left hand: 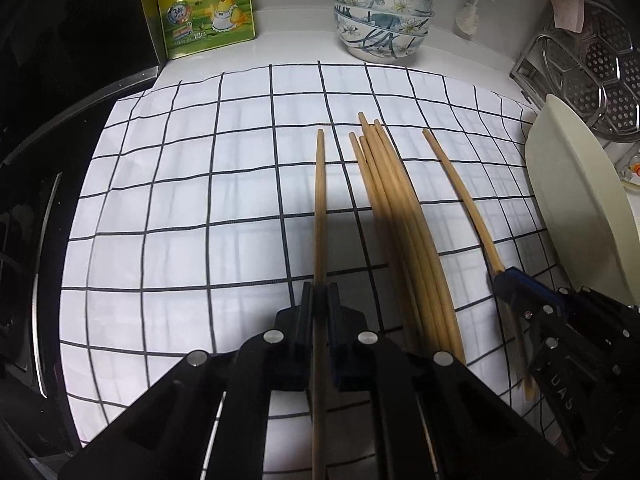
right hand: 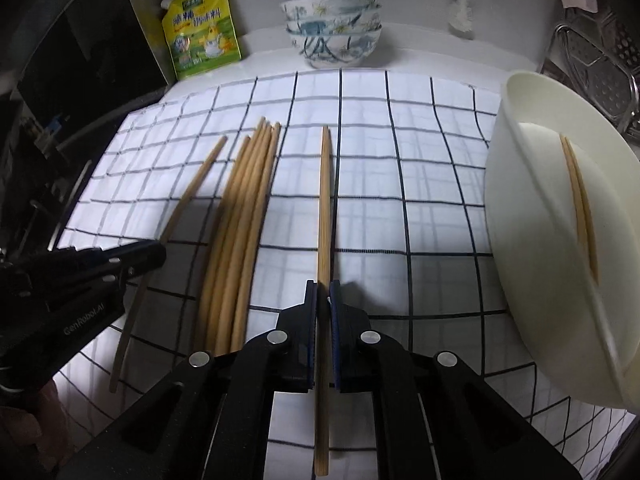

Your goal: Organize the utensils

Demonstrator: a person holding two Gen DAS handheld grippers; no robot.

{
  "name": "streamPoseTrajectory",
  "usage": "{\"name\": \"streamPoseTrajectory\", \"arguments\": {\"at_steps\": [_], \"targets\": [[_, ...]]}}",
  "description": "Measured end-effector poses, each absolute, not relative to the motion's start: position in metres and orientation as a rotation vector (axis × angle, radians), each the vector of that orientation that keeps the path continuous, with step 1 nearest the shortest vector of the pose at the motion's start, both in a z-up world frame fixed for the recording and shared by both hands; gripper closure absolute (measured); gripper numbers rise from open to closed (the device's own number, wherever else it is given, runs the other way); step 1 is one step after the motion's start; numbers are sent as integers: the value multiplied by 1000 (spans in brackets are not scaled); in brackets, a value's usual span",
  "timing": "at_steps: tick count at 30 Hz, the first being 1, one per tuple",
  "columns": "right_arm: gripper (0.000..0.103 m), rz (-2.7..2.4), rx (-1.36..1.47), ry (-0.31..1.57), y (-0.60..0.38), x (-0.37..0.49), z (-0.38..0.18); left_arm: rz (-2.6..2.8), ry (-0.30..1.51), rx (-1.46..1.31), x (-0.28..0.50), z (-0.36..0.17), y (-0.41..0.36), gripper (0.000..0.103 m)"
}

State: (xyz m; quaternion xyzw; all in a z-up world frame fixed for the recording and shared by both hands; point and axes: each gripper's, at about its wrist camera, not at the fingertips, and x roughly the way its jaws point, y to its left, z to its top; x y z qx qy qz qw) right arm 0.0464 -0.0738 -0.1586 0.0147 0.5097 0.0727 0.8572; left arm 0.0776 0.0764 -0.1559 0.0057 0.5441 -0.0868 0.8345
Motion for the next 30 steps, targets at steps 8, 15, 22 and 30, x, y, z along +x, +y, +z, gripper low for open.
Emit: {"name": "streamPoseTrajectory", "arguments": {"at_steps": [8, 15, 22, 30], "targets": [[97, 184, 78, 1011, -73, 35, -117, -210, 1102, 41, 69, -115, 75, 96], [97, 173, 96, 937, -94, 24, -80, -245, 1039, 60, 64, -77, 52, 96], [97, 111, 129, 882, -146, 11, -56, -319, 987, 72, 62, -46, 0, 96], [97, 25, 172, 841, -221, -3, -41, -422, 956, 86, 60, -25, -74, 96]]}}
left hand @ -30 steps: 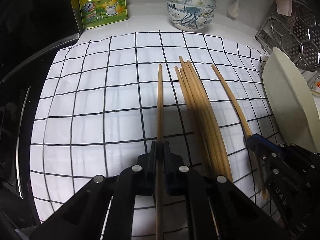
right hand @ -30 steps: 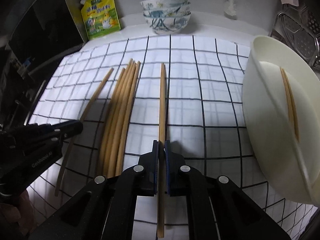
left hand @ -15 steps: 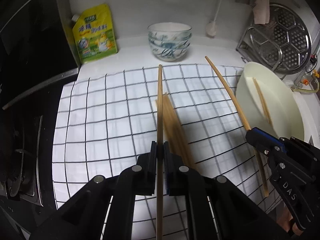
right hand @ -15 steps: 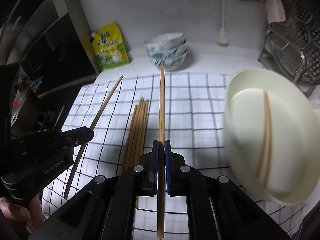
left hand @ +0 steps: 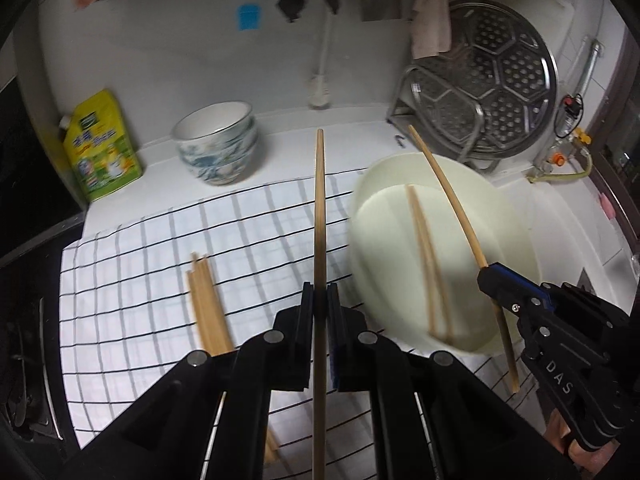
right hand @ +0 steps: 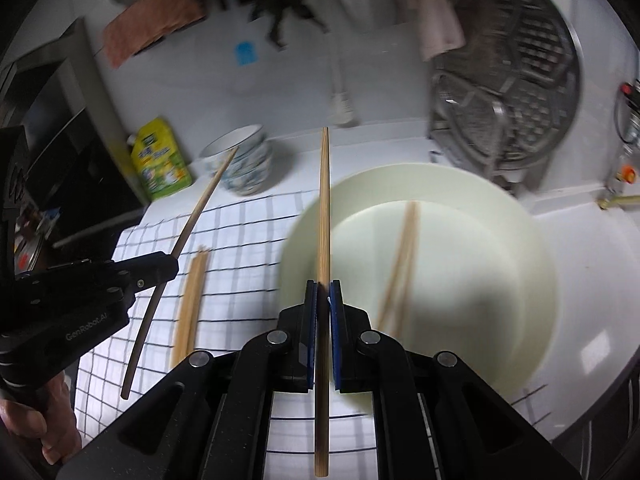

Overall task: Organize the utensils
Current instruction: 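Carry both held chopsticks over the cream basin, then lower the chopsticks into the basin and open both tools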

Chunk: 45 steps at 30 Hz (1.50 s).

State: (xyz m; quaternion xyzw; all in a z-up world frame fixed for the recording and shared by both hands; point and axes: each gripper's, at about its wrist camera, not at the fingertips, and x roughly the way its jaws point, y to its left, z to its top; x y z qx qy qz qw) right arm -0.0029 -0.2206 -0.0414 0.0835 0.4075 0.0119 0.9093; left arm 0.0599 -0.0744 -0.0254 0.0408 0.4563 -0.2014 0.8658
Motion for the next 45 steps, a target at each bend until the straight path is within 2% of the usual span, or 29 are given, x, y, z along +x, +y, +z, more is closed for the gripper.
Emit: {"name": "streamPoseTrajectory", "arguments": {"at_steps": [8, 18, 40, 43, 45], "targets": [[97, -32, 232, 841, -288, -5, -48, -493, 935, 106, 69, -21, -143, 96], [97, -46, 273, 866, -334, 5, -70, -513, 955, 157, 88, -41, -201, 96], [97, -22, 321, 982, -355, 40, -114, -459, 1068, 228, 112, -93, -238, 95], [82, -25, 322, 969, -357, 38, -111, -442, 1078, 207, 114, -91, -234, 91], [78, -30, 320, 957, -358, 35, -108, -436, 1072, 202, 113, -87, -231, 77]]}}
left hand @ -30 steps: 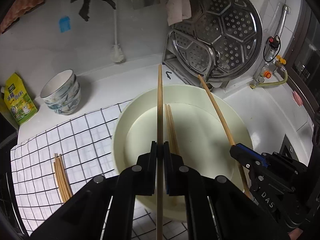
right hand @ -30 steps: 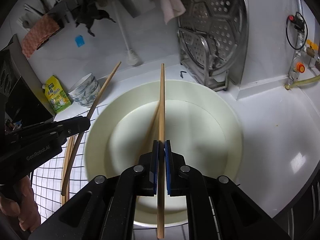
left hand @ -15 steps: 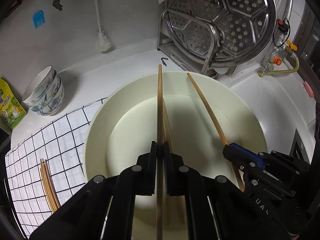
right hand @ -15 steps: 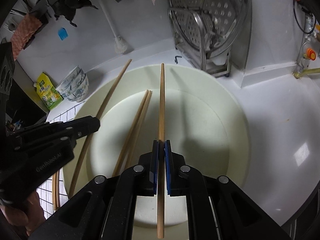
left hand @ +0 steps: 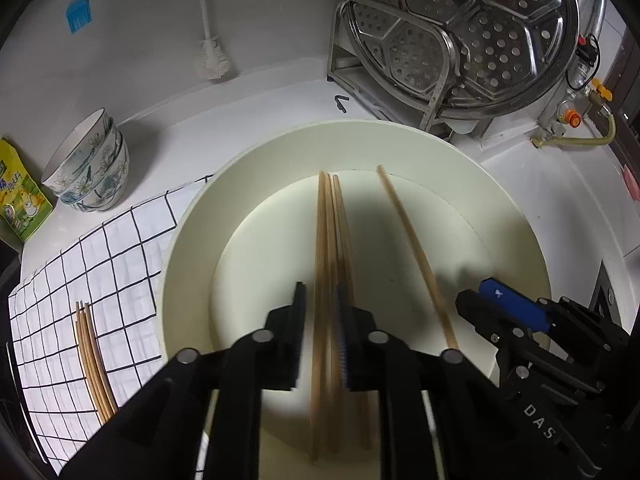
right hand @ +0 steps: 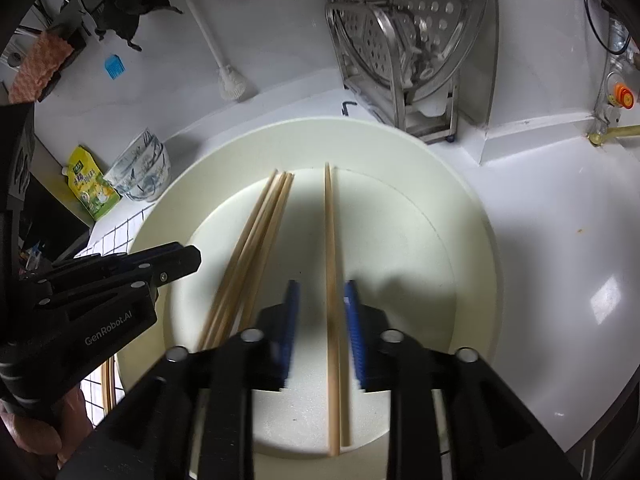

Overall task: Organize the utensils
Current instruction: 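Lower the chopsticks into the basin and open both tools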

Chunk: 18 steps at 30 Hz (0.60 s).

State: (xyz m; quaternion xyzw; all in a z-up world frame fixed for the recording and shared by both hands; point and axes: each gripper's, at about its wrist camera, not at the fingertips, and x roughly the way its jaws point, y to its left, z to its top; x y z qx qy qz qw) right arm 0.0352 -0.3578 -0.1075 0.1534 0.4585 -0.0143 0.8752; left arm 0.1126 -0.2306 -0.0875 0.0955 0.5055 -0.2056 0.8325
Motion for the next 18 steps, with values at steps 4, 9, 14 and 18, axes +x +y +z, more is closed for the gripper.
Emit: {"name": "streamPoseTrajectory", "arguments": {"at_steps": [4, 9, 14, 18], "targets": [[75, -39, 325, 946, -358, 31, -102, -425, 1045, 188, 108, -77, -222, 54], [67, -49, 322, 931, -354, 23, -95, -414, 1013, 172, 101, -64, -207, 42], [57, -65, 301, 927, -346, 17, -86, -401, 1009, 181, 96, -59, -192, 33], [48, -64, 296, 916, -338, 9, -79, -385, 992, 166, 90, -51, -176, 21]]}}
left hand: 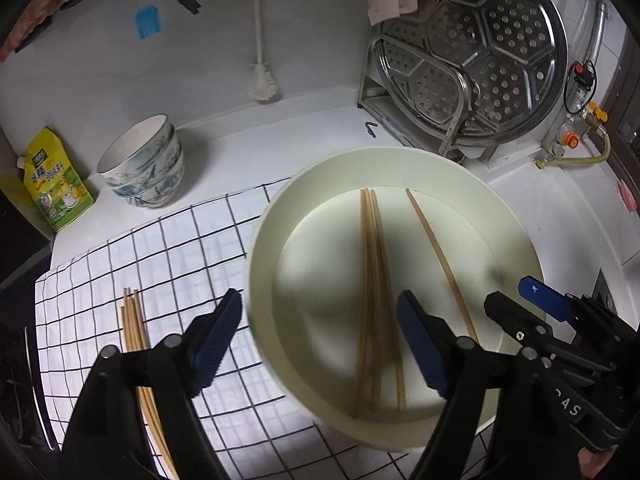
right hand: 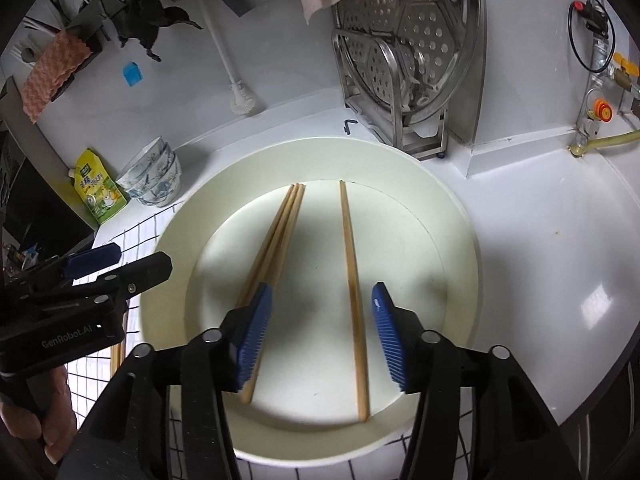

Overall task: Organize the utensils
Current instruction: 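Lower the chopsticks into the basin and open both tools, then withdraw both open tools back over the chopstick bundle on the cloth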

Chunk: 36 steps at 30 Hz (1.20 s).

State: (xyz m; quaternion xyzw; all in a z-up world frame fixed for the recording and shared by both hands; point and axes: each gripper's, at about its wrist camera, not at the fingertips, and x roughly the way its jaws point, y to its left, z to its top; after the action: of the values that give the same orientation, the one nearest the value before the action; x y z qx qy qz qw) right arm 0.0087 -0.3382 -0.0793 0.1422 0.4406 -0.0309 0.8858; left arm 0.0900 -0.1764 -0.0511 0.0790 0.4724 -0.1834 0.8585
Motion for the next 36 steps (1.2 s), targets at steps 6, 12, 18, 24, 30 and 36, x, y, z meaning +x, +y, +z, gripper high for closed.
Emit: {"name": "streamPoseTrajectory", "arguments": {"at_steps": [6, 12, 18, 24, 30, 36], "targets": [[39, -74, 296, 888, -323, -6, -66, -369, 960, 150, 79, -36, -153, 13], [36, -56, 295, 867, -303, -17, -54, -347, 956, 142, 66, -28, -123, 10], [35, -35, 269, 853, -277, -26, -42, -325, 946, 141, 51, -23, -90, 10], [35, 1, 234, 837, -242, -30, -30, -300, 925, 112, 38, -14, -50, 9], [35, 35, 216, 836, -209, -30, -25, -267, 903, 83, 29, -10, -11, 8], [35, 67, 202, 850, -171, -29, -30, -234, 909, 62, 23, -18, 26, 8]]}}
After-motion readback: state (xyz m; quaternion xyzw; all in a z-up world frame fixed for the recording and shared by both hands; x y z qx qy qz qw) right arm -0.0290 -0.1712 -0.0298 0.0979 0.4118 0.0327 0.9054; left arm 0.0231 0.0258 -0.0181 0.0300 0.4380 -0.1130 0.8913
